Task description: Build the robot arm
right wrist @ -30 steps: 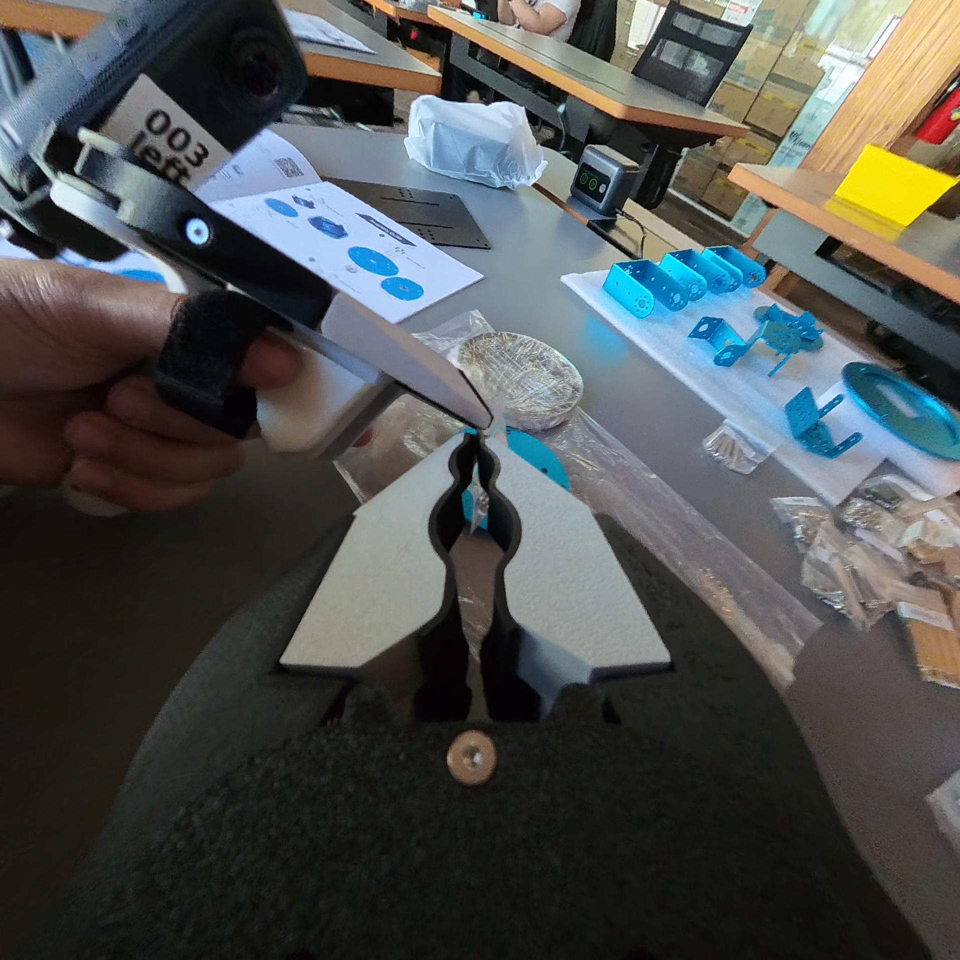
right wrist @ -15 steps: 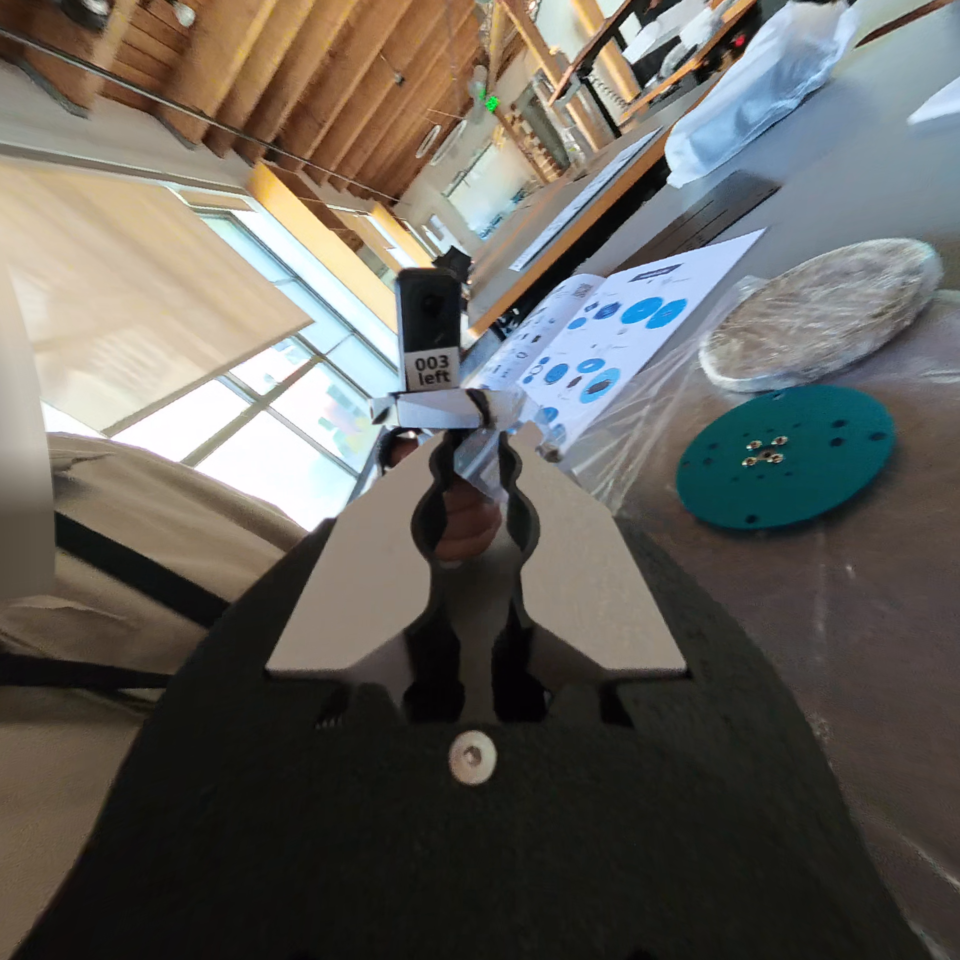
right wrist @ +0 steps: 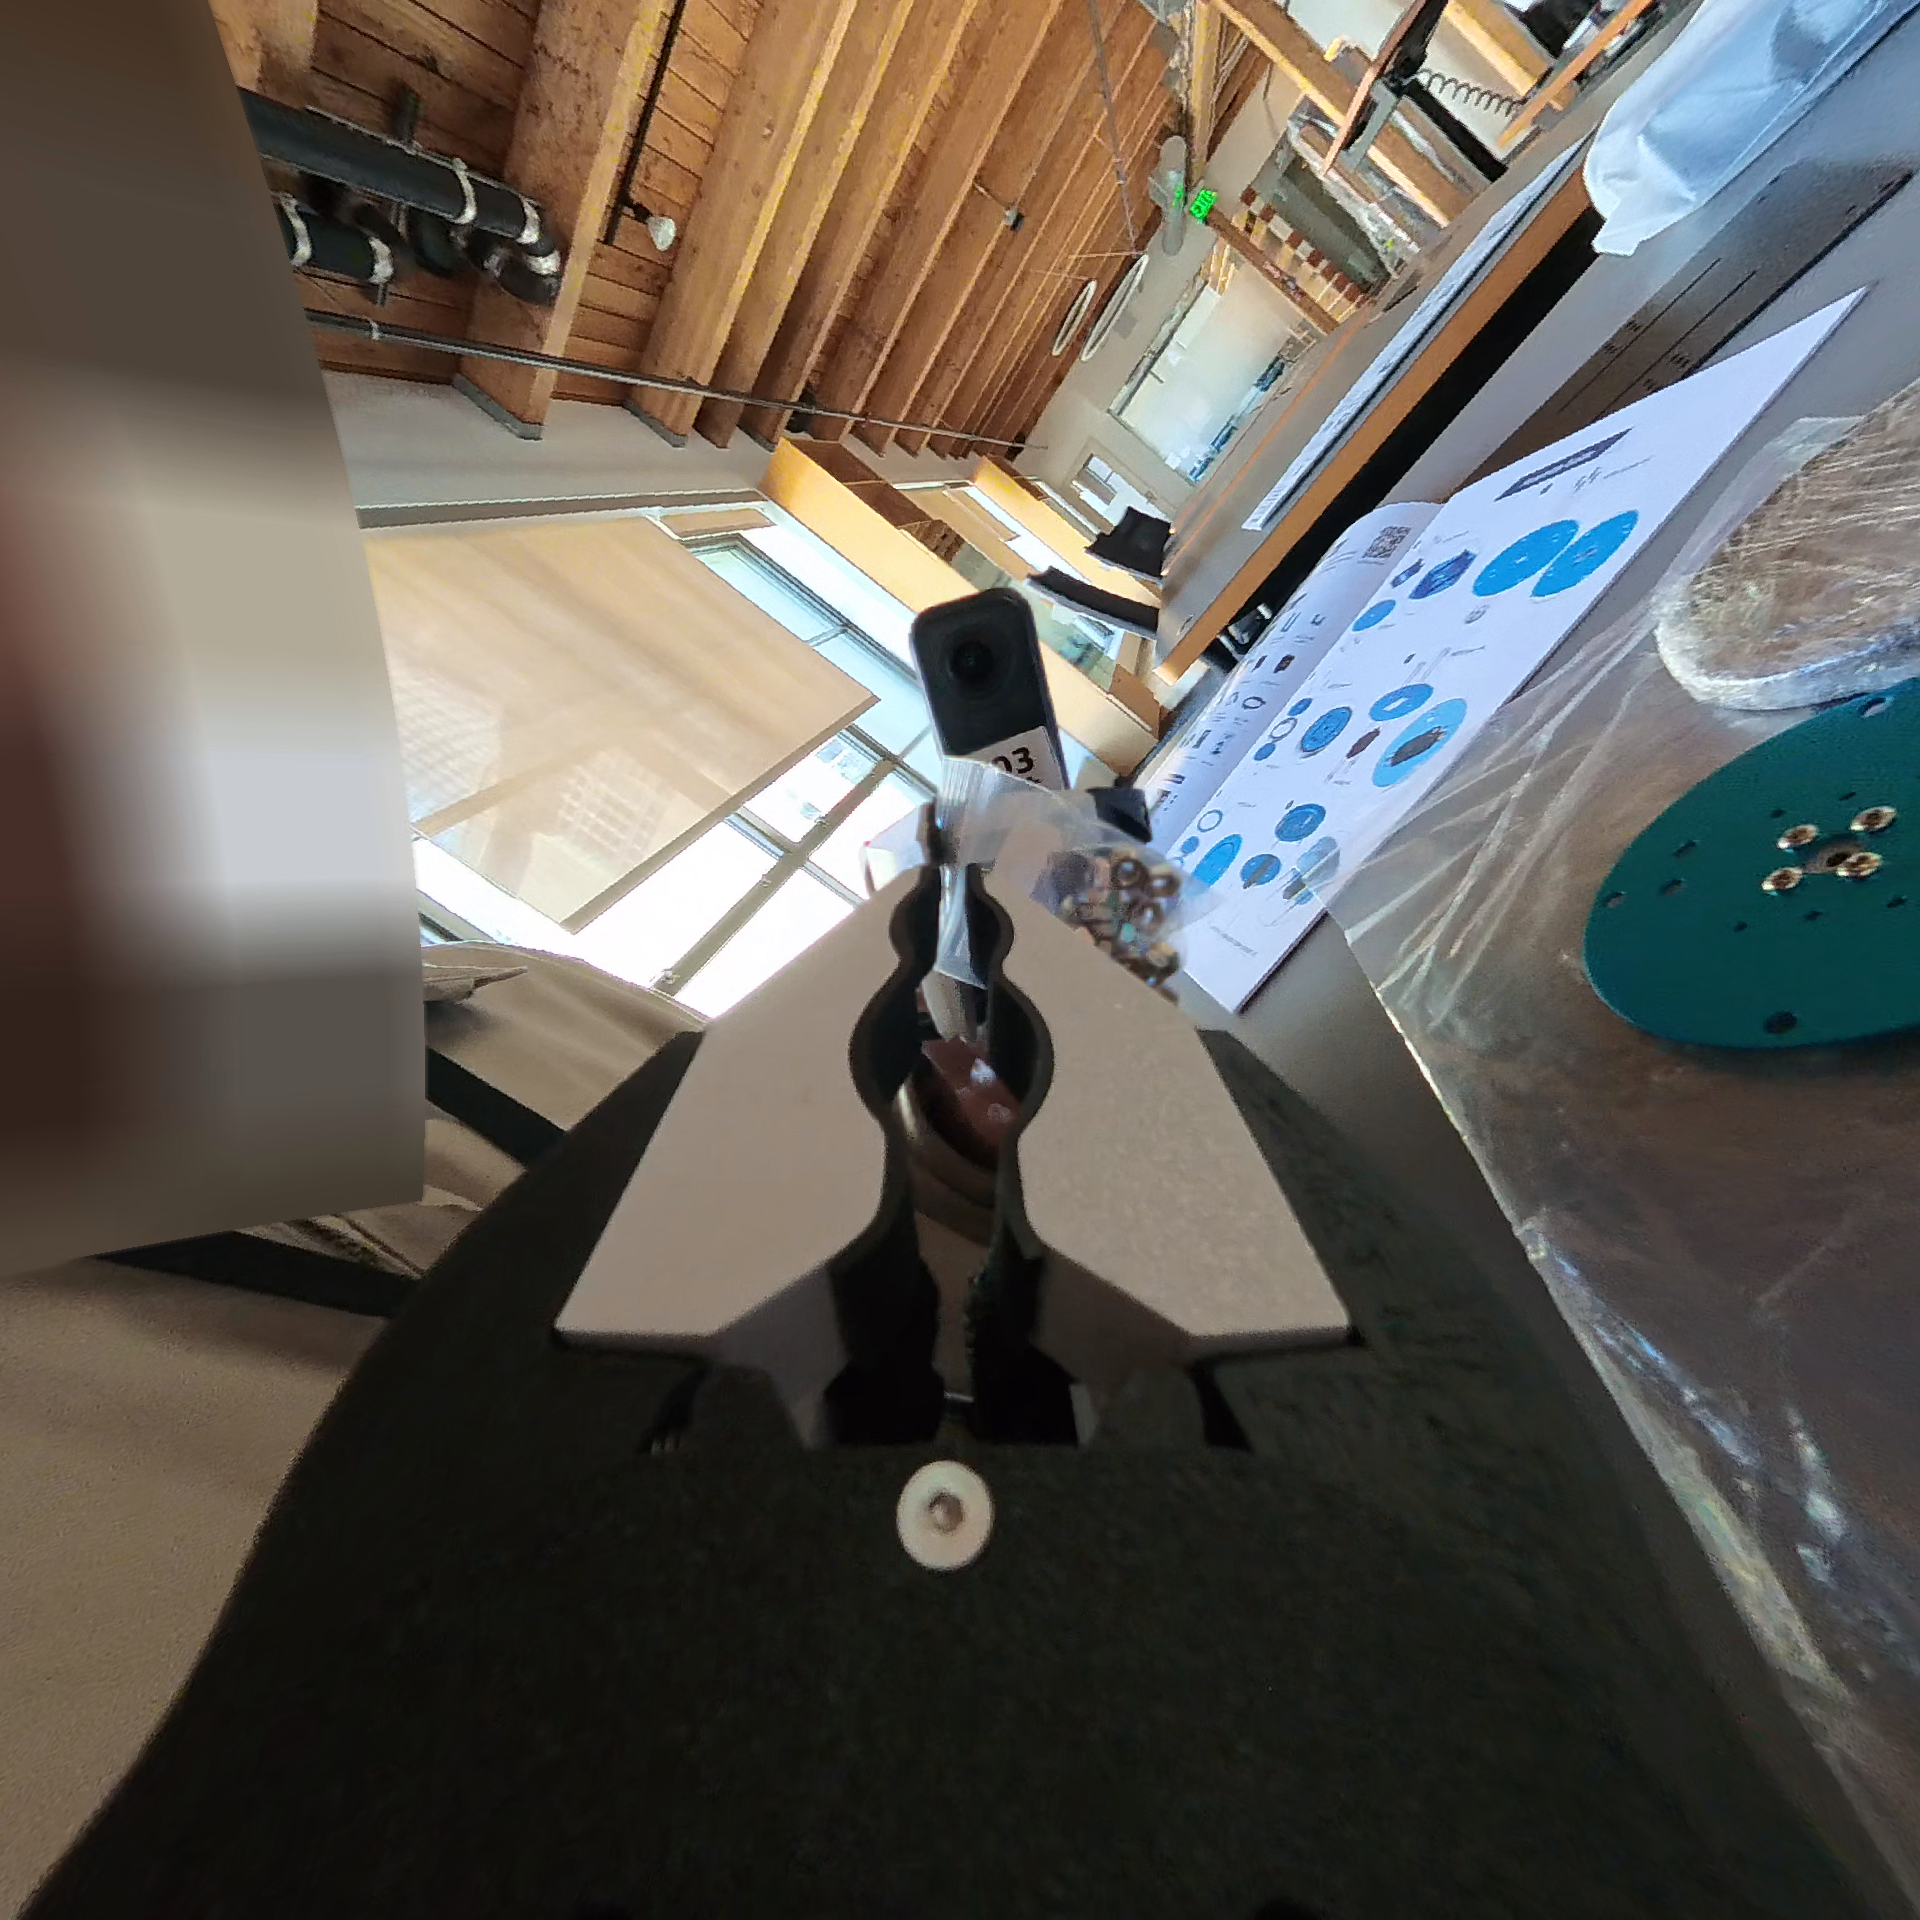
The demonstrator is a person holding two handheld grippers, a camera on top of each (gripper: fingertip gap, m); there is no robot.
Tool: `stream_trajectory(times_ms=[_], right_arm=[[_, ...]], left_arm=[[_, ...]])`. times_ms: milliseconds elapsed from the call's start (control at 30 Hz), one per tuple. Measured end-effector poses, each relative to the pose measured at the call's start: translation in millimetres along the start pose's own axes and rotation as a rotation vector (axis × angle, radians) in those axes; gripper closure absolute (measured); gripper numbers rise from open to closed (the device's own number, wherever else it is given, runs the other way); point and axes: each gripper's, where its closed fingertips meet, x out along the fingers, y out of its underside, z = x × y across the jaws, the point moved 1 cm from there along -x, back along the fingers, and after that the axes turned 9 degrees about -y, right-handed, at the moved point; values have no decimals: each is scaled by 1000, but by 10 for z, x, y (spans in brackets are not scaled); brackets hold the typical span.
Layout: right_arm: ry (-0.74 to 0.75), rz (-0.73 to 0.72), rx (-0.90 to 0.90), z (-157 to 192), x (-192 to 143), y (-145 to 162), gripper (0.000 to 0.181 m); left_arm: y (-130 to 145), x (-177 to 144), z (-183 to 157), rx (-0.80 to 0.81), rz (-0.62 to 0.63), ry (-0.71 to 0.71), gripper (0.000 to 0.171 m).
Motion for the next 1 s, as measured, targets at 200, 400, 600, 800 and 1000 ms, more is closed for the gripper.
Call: stream_trajectory(times_ms=[200, 400, 600, 800, 1000], right_arm=[[-68, 7, 96, 48, 19, 37, 179], [-136, -9, 181, 70, 16, 43, 181], [-88, -45, 171, -3, -26, -2, 181], [50, 48, -1, -48, -20, 65, 172], [-30, 72, 30, 43, 68, 131, 169]], left_arm=[[15, -16, -64, -3, 3, 42, 171], [34, -34, -71, -1, 4, 41, 171], [46, -50, -76, 21, 13, 31, 171], [55, -97, -22, -1, 24, 12, 171], [79, -123, -51, -17, 27, 22, 171]])
